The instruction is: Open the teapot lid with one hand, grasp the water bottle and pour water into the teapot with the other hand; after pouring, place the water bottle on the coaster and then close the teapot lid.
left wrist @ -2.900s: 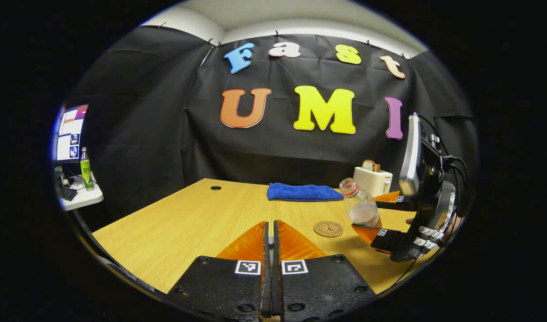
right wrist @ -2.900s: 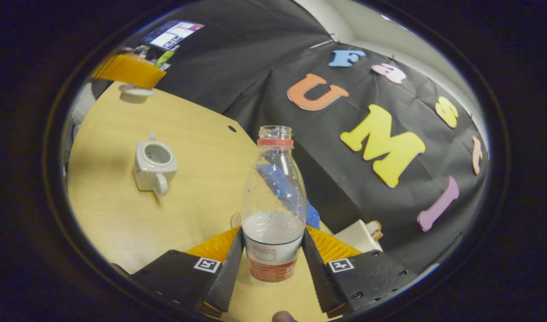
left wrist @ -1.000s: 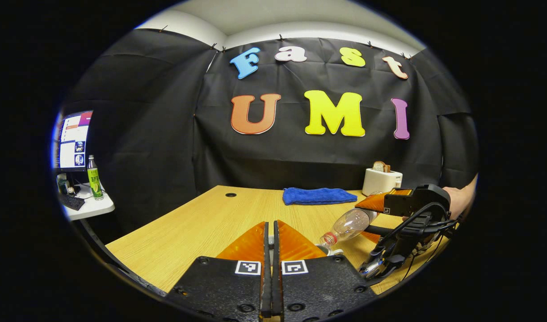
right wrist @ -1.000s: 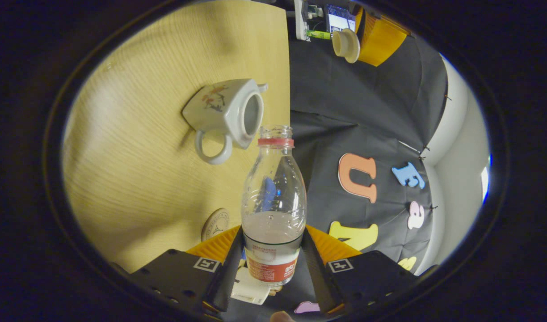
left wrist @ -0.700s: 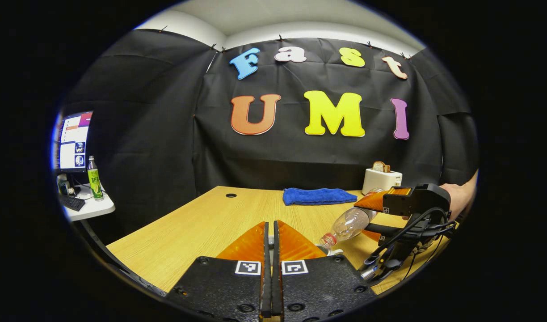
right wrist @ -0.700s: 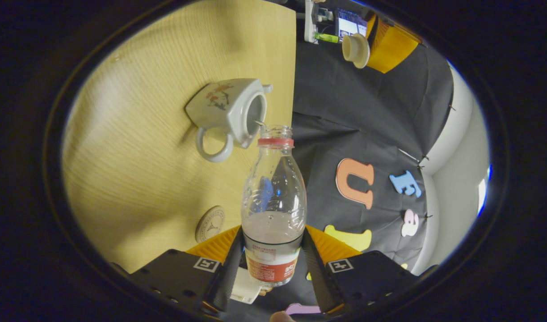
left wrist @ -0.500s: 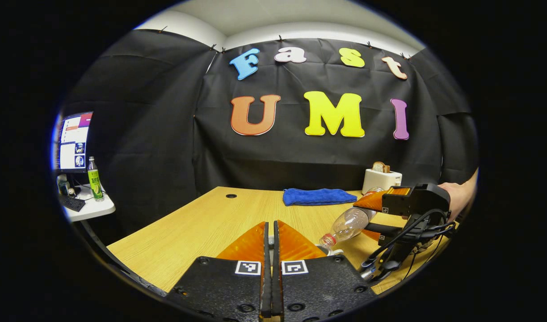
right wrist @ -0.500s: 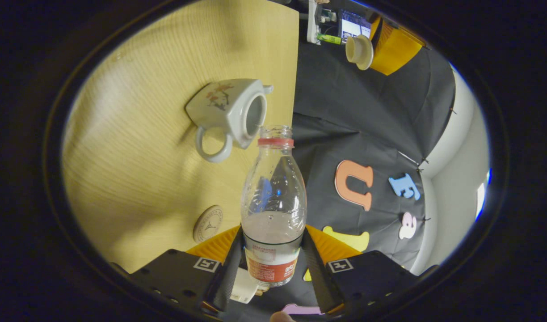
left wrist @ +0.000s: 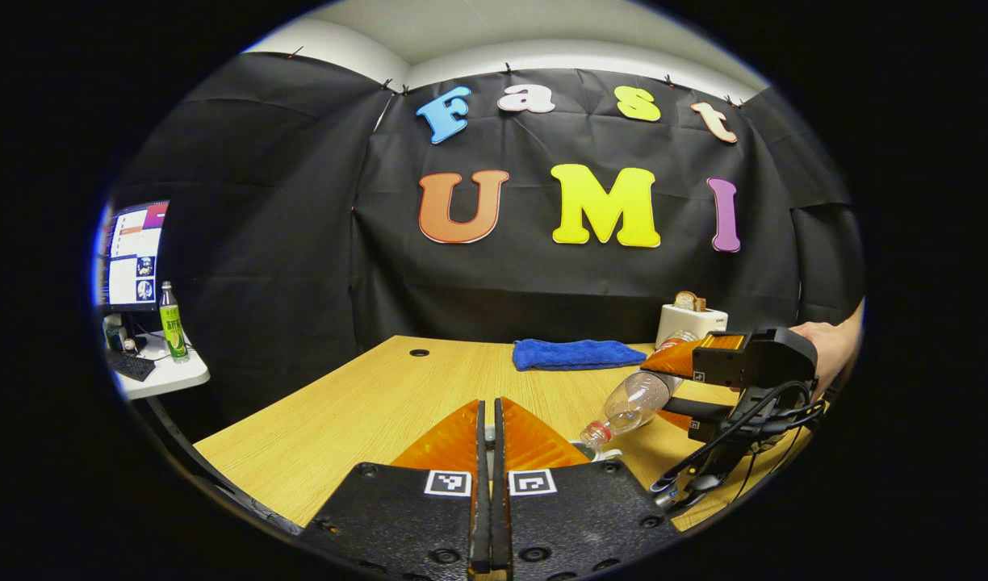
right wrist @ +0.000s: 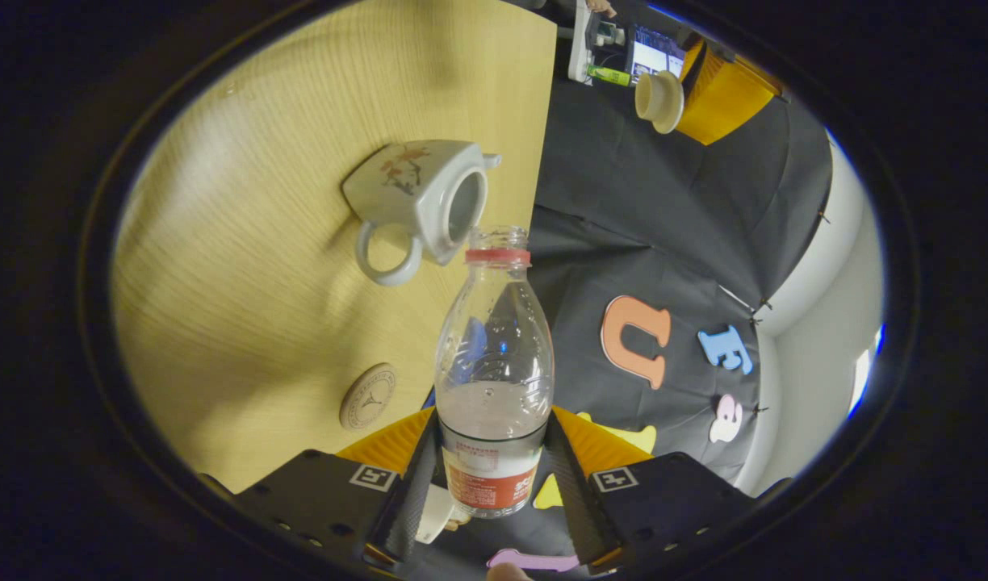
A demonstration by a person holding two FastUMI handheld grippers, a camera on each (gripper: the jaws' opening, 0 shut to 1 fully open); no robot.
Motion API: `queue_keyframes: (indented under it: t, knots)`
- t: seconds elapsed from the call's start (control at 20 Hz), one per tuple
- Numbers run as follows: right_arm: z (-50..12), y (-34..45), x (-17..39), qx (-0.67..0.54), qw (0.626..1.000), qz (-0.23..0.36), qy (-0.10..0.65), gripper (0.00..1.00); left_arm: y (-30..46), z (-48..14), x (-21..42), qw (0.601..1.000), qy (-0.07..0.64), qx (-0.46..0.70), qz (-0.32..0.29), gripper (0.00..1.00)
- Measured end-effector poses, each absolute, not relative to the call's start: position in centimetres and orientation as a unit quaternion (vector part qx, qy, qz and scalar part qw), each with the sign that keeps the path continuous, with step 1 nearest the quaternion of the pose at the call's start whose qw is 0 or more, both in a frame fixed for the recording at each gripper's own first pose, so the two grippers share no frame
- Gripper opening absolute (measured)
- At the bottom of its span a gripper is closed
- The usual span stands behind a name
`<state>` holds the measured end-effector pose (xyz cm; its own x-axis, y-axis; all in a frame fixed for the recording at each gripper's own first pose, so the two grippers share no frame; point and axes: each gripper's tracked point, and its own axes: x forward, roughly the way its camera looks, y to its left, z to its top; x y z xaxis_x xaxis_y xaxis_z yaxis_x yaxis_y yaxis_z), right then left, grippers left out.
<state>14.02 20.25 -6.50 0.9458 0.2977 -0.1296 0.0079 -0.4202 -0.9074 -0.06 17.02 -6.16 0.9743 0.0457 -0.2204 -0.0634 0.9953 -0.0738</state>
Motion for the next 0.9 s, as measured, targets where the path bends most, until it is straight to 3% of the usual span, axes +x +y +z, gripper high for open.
queue_keyframes:
  t: [0.9]
  knots:
    - [-5.3,20.9,13.9,-0.857,0.486,0.123,-0.120,0.72,17.6,-6.3,-0.3,0.993,0.107,-0.040,0.029,0.03]
